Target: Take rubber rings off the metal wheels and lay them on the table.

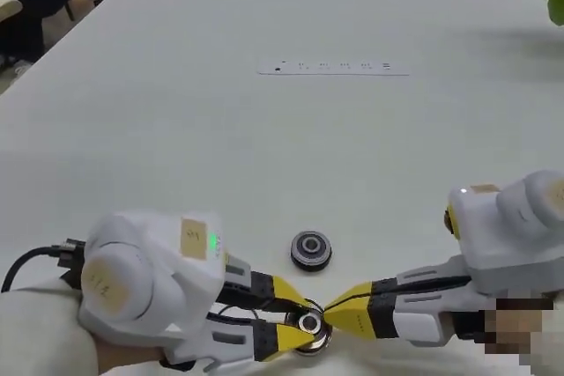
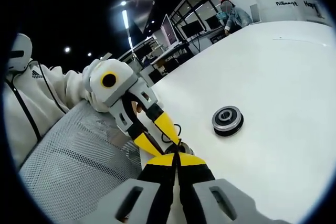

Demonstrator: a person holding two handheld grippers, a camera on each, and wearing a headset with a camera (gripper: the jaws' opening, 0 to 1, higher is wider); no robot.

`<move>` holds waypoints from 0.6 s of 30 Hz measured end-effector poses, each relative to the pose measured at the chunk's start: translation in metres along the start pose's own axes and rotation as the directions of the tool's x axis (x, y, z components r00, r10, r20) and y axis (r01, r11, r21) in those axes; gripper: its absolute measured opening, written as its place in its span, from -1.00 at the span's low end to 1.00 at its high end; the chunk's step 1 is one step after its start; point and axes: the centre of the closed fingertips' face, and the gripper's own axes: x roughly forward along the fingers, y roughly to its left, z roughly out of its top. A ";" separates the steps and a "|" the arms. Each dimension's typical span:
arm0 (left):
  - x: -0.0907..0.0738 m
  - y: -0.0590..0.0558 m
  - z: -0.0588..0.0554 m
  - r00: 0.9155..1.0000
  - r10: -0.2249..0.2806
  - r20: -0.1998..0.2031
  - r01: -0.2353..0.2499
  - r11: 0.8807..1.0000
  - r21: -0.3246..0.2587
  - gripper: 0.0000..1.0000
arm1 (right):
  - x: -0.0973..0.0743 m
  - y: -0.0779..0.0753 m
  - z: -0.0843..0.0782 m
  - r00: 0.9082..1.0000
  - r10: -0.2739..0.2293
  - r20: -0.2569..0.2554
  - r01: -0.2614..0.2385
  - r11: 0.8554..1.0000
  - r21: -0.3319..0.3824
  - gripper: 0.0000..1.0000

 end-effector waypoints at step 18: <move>-0.030 -0.005 0.016 0.997 -0.043 0.057 0.044 0.999 -0.026 -0.28 | -0.007 0.005 0.009 1.000 -0.004 -0.005 0.004 1.000 -0.015 -1.00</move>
